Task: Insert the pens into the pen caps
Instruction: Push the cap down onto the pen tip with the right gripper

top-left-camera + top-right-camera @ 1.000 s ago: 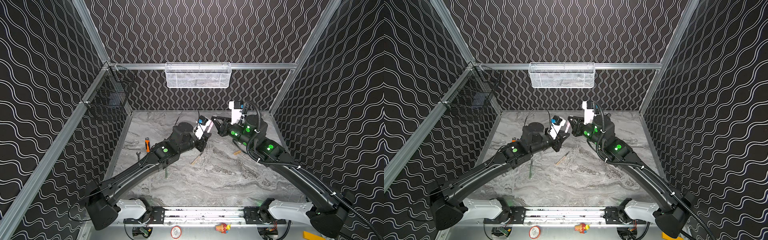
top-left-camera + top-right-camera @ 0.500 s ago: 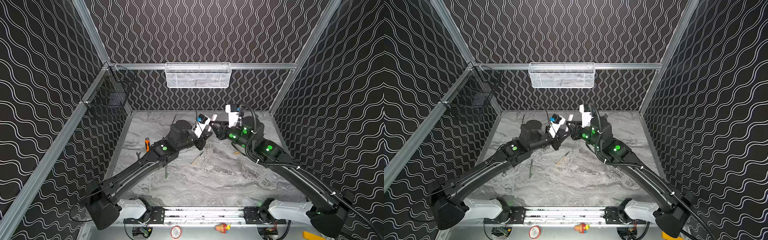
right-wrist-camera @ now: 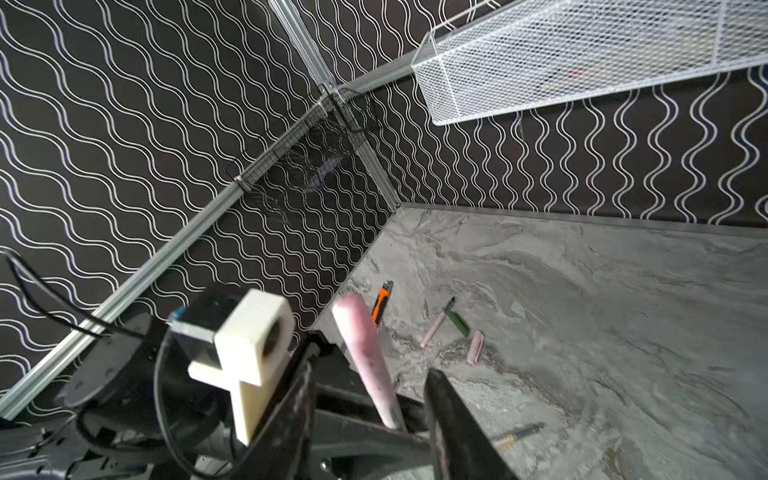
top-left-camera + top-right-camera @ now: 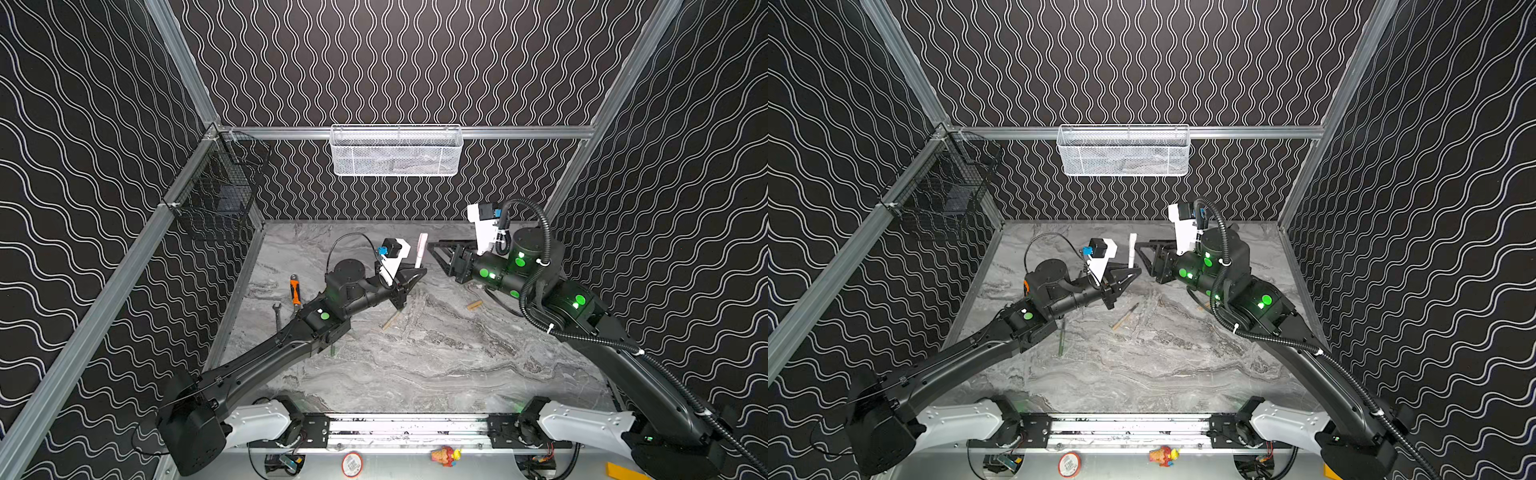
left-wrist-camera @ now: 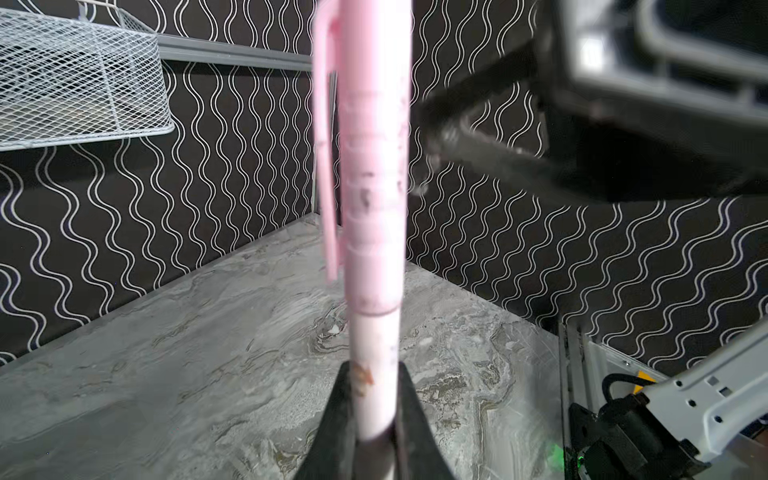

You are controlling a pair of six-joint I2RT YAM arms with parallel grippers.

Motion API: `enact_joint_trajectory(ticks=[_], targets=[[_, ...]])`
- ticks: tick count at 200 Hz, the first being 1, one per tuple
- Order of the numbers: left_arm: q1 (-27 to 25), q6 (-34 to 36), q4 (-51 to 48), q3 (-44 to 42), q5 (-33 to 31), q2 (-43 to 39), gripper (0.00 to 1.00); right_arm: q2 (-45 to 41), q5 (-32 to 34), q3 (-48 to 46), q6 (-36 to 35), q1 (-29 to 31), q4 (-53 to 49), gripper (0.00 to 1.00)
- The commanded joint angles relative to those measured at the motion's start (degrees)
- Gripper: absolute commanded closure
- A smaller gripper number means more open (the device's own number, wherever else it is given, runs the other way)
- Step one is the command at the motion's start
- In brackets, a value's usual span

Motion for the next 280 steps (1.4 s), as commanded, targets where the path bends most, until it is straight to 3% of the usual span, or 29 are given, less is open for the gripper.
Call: enact_joint_trajectory(ticks=[1, 59, 127, 173, 280], targets=[[0.5, -3.0, 4.3, -0.4, 2.9, -0.7, 1.00, -0.7, 0.5, -1.5, -1.9, 0.1, -1.3, 0.60], [1.1, -3.1, 3.2, -0.2, 3.7, -1.1, 1.00, 3.4, -6.5, 1.6, -5.8, 0.2, 0.9, 0.71], [2.1, -5.6, 4.7, -0.3, 5.6, -0.3, 1.00, 3.9, -8.8, -0.7, -6.8, 0.2, 3.2, 0.65], [2.1, -6.0, 5.5, -0.9, 5.5, -0.2, 1.00, 6.0, -9.0, -1.3, -5.5, 0.4, 6.5, 0.67], [2.2, -8.5, 7.0, -1.0, 6.9, 0.8, 1.00, 6.6, -8.2, -2.1, -5.3, 2.6, 8.1, 0.88]])
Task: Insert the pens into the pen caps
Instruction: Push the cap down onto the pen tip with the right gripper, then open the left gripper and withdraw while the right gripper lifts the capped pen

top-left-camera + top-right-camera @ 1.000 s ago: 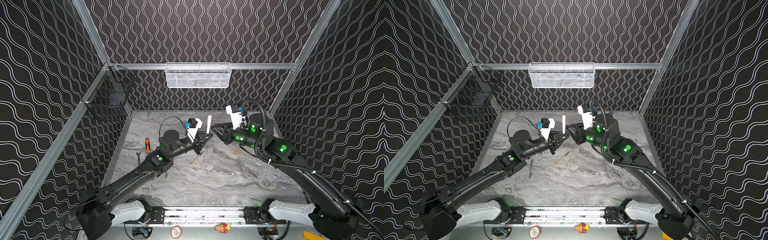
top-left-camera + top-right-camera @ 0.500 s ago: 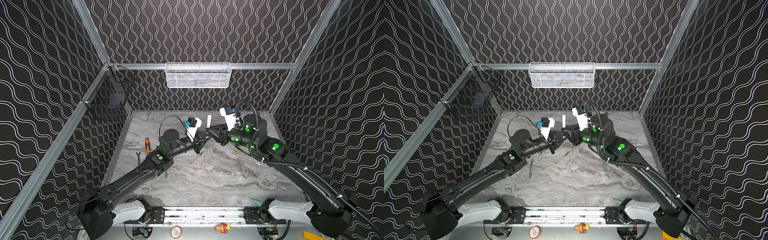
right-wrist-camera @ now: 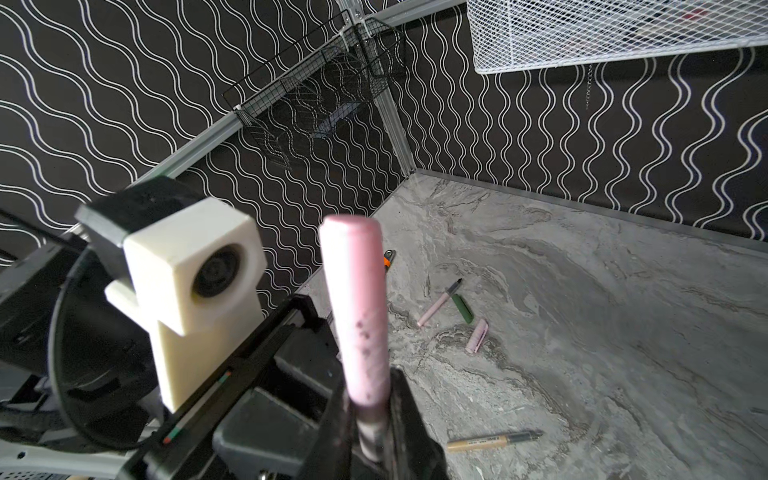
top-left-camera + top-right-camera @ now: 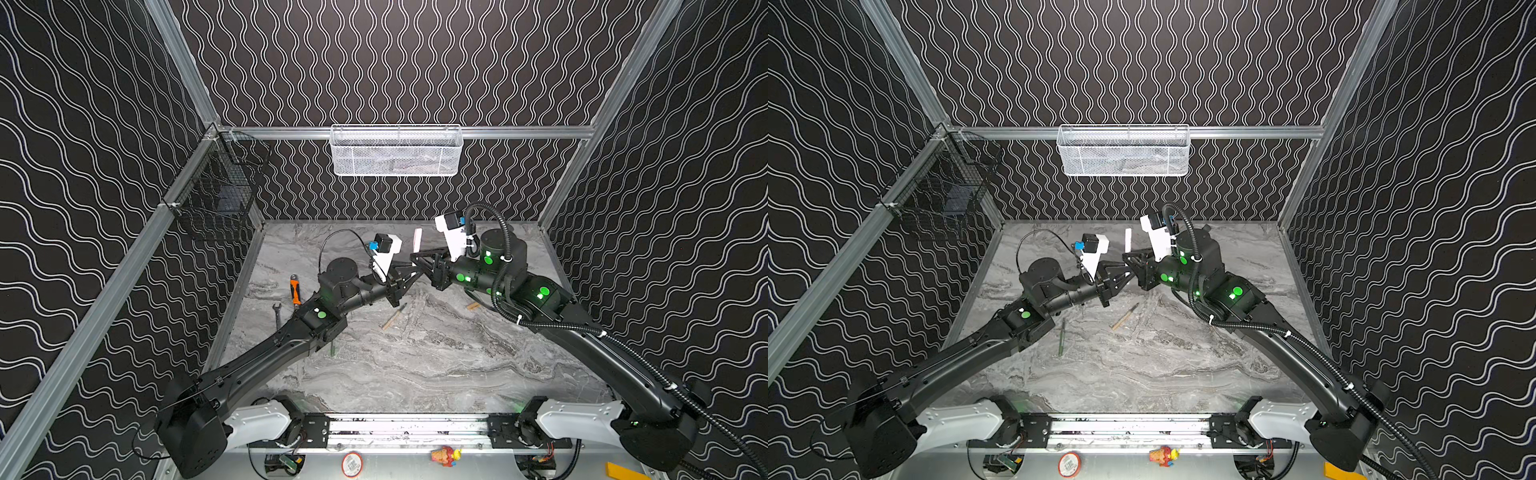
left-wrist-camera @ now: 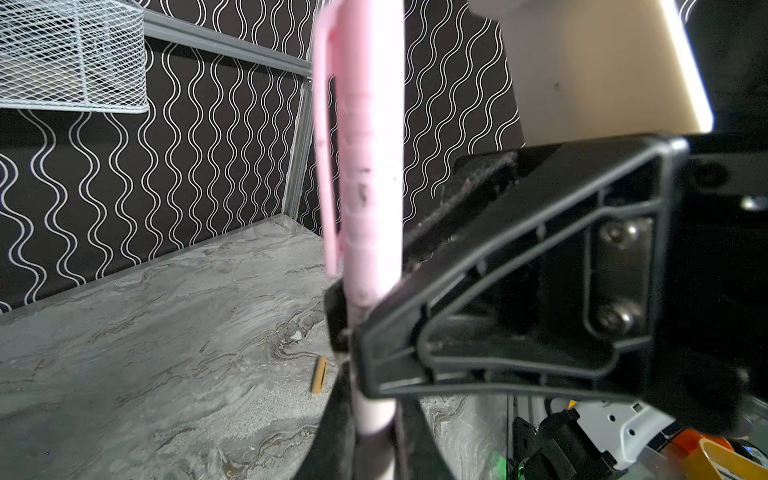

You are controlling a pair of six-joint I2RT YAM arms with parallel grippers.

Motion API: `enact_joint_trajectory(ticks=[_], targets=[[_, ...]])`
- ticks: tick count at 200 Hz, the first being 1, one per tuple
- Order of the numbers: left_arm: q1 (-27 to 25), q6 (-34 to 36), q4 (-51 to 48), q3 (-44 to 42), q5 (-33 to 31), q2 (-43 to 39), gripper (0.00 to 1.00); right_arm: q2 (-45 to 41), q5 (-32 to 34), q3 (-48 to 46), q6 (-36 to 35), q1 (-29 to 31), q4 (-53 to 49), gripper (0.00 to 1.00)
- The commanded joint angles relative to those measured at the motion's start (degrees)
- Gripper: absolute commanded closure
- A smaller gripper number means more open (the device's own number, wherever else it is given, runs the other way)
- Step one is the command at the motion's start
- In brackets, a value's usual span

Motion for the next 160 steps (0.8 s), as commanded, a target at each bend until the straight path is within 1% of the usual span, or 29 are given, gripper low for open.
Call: enact_joint_trajectory(ticks=[1, 7, 16, 24, 32, 40, 50, 68, 93, 119, 134, 148, 160], targets=[[-0.1, -0.4, 3.7, -0.2, 1.0, 0.4, 0.99, 0.1, -2.4, -0.1, 1.8, 0.9, 2.7, 0.88], [-0.1, -0.5, 3.6, 0.0, 0.8, 0.5, 0.90, 0.0, -2.2, -0.2, 2.0, 1.0, 3.0, 0.89], [-0.1, -0.5, 3.3, 0.0, 0.7, 0.4, 0.86, -0.3, -1.6, -0.7, 2.2, 1.0, 3.7, 0.89], [-0.2, -0.4, 3.2, -0.2, 0.3, 0.2, 0.78, -0.5, -0.5, -0.8, 2.5, 1.0, 4.0, 0.89], [-0.2, -0.2, 3.1, -0.2, -0.4, 0.0, 0.66, -0.6, 0.6, -0.7, 2.8, 1.0, 4.0, 0.90], [-0.2, -0.2, 2.6, -0.3, -1.2, -0.3, 0.52, -0.5, 1.5, -0.3, 2.9, 1.0, 3.9, 0.90], [-0.1, 0.4, 1.9, -0.2, -1.8, -0.7, 0.45, -0.3, 2.4, 0.2, 2.4, 1.0, 3.4, 0.90], [-0.2, 0.9, 1.1, -0.5, -4.2, -1.7, 0.31, 0.0, 6.0, 1.6, 2.5, 0.9, 2.7, 0.91], [-0.1, 1.1, 1.2, -0.9, -4.7, -2.3, 0.26, 1.2, 8.1, 4.0, 2.5, 0.4, 2.9, 0.92], [-0.1, 1.8, 0.0, -0.3, -4.5, -2.2, 0.24, 2.3, 11.4, 6.0, 3.4, -0.9, 2.5, 0.93], [-0.2, 2.1, -1.0, -0.3, -6.3, -2.6, 0.24, 3.0, 10.6, 6.3, 5.3, -4.1, 2.2, 0.93], [-0.2, 1.9, -1.5, -0.6, -9.7, -3.1, 0.23, 4.4, 7.9, 6.4, 7.1, -8.3, 0.6, 0.93], [-0.2, 1.7, -2.4, -0.7, -13.6, -3.5, 0.23, 5.8, 7.1, 5.8, 8.0, -11.7, -1.3, 0.93]])
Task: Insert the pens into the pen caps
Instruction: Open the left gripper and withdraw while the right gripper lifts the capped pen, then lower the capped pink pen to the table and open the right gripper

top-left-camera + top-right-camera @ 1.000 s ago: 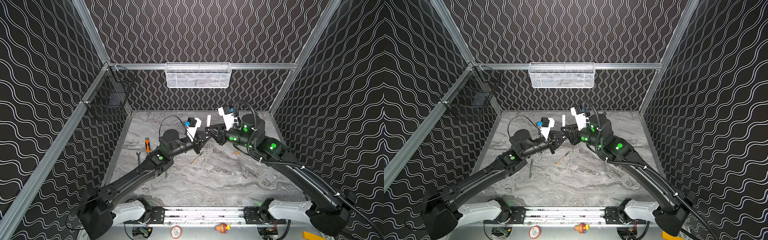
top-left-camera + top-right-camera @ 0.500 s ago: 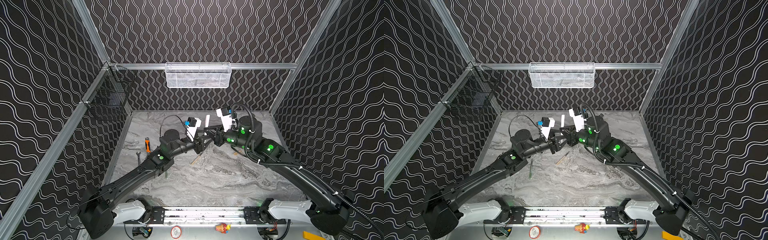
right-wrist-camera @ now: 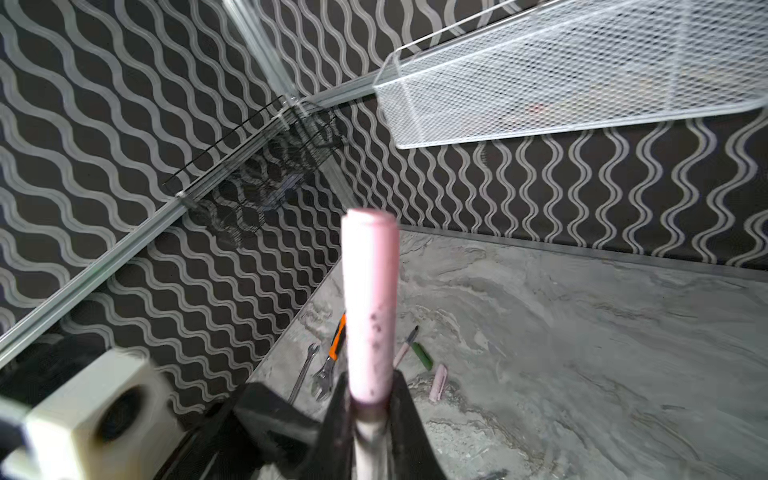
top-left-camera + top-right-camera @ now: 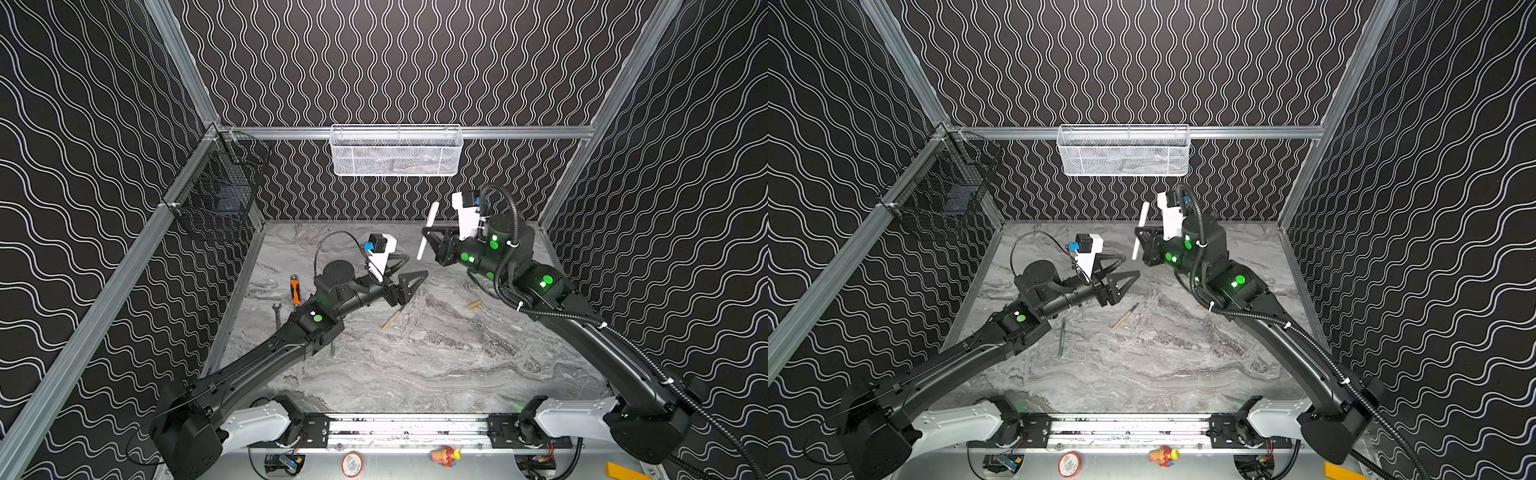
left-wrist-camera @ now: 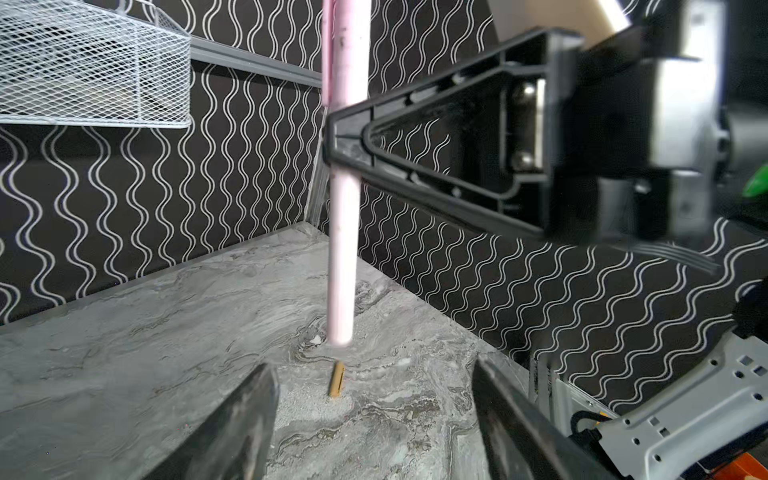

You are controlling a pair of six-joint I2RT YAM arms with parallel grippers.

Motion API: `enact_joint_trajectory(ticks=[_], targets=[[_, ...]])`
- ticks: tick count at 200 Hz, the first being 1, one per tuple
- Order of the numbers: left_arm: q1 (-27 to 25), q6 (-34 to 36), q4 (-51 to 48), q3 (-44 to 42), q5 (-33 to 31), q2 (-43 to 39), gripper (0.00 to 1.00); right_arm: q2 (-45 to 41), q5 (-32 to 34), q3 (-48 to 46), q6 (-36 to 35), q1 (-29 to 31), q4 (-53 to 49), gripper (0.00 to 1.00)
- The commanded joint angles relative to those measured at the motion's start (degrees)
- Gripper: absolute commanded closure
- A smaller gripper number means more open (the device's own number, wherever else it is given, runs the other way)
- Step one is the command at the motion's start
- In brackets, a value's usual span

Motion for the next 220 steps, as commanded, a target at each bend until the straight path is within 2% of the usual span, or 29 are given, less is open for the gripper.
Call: enact_joint_trajectory(ticks=[1, 14, 27, 40, 46, 71, 97, 144, 174, 220], targets=[[-0.1, 0.6, -0.8, -0.1, -7.5, -0.7, 0.23, 2.2, -1.4, -0.2, 3.4, -4.8, -2.3, 0.93], [0.1, -0.5, -0.6, -0.5, -10.8, -0.7, 0.24, 3.8, -3.0, -2.1, 5.1, -8.5, -3.2, 0.94], [1.4, -2.0, 3.4, -1.7, -8.3, 0.3, 0.26, 4.2, -5.1, -6.7, 6.7, -10.8, 0.8, 0.94], [3.5, -3.6, 0.3, -0.5, -9.0, 0.2, 0.26, 5.8, -4.8, -9.6, 8.2, -11.9, 2.0, 0.94], [4.4, -3.5, -1.1, 0.0, -10.0, -0.3, 0.25, 7.5, -5.2, -9.7, 8.3, -14.2, 0.7, 0.94], [5.4, -0.9, -5.8, 1.8, -14.7, -1.3, 0.25, 16.7, -3.7, -9.0, 6.2, -17.4, -7.8, 0.93], [5.3, -1.7, -8.8, 2.6, -18.5, -0.8, 0.25, 25.6, -2.9, -7.3, 4.3, -20.5, -13.6, 0.92], [5.4, -1.2, -10.6, 3.6, -18.4, 0.0, 0.26, 43.4, -1.7, 4.6, -0.6, -21.9, -23.2, 0.91], [5.4, -1.1, -10.8, 3.8, -17.7, 0.0, 0.26, 49.7, -1.0, 10.3, -0.8, -22.4, -26.0, 0.89], [6.1, -1.8, -9.6, 4.0, -13.9, 0.0, 0.27, 54.9, 0.0, 16.0, -0.7, -22.6, -26.5, 0.87]])
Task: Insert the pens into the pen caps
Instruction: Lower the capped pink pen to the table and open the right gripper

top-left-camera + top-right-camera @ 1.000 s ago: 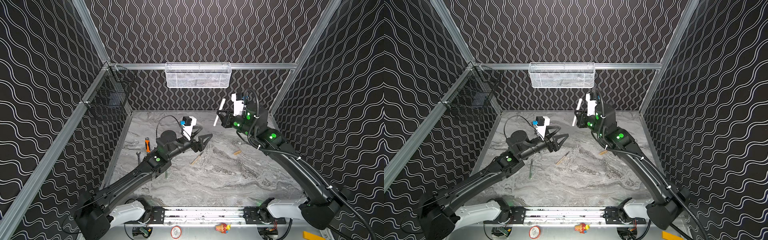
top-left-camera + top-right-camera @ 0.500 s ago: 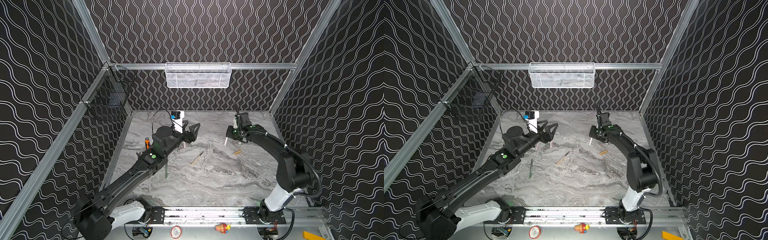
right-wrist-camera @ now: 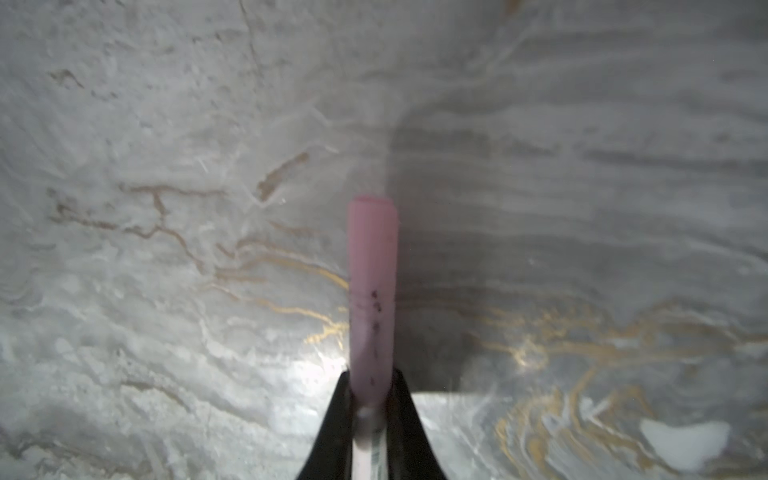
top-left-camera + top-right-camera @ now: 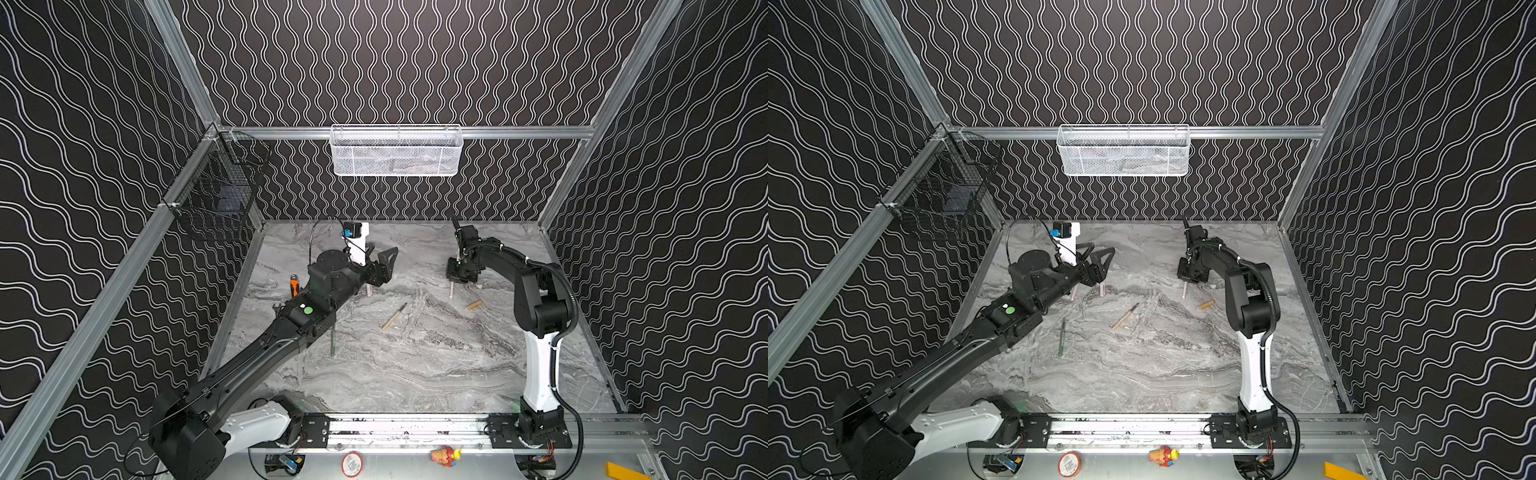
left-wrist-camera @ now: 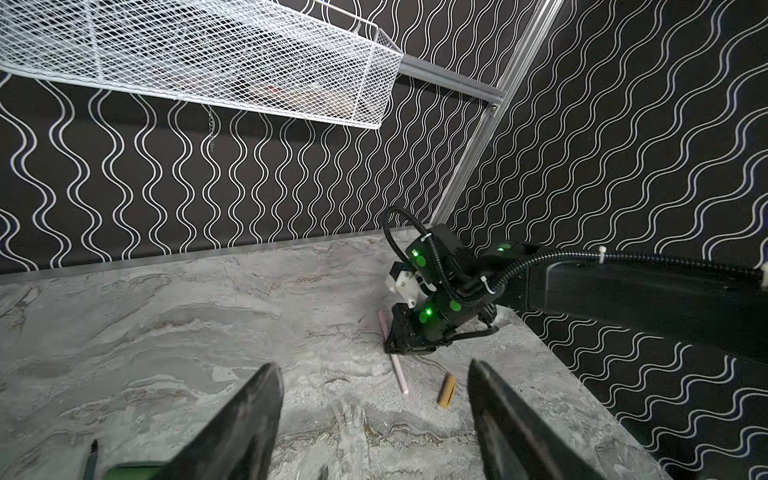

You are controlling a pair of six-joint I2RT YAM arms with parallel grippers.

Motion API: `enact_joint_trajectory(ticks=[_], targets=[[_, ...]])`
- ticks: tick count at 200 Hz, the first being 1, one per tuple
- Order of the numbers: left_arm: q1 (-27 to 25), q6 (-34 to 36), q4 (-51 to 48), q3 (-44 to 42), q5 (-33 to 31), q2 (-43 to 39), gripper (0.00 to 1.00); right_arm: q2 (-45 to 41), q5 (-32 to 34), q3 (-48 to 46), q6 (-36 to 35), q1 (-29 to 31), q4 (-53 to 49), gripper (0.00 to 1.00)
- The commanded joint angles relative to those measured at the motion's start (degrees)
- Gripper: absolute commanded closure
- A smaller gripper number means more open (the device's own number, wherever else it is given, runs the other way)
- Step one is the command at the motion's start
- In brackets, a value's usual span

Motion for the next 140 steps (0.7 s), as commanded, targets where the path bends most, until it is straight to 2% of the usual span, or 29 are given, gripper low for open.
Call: enact_joint_trajectory(ticks=[1, 34, 67, 105, 140], targets=[[0.5, -0.1, 1.6, 0.4, 2.3, 0.2, 0.27, 2.7, 2.0, 2.2, -0.8, -0.1, -3.7, 0.87], [1.8, -0.3, 1.4, 0.7, 2.9, 0.3, 0.27, 4.1, 2.5, 3.0, -0.7, -0.1, -5.0, 0.82], [3.6, -0.1, 0.5, 2.1, 6.5, 1.6, 0.26, 1.0, 3.2, 1.9, 0.6, -0.1, -5.5, 0.73], [4.2, 2.7, -4.2, 5.6, 3.2, 2.3, 0.25, -3.7, 2.8, 2.4, 1.5, 0.1, -6.8, 0.69], [4.1, 5.5, -2.4, 2.1, 1.6, 1.1, 0.23, -12.3, 0.2, -0.2, 1.4, 1.2, -4.8, 0.63]])
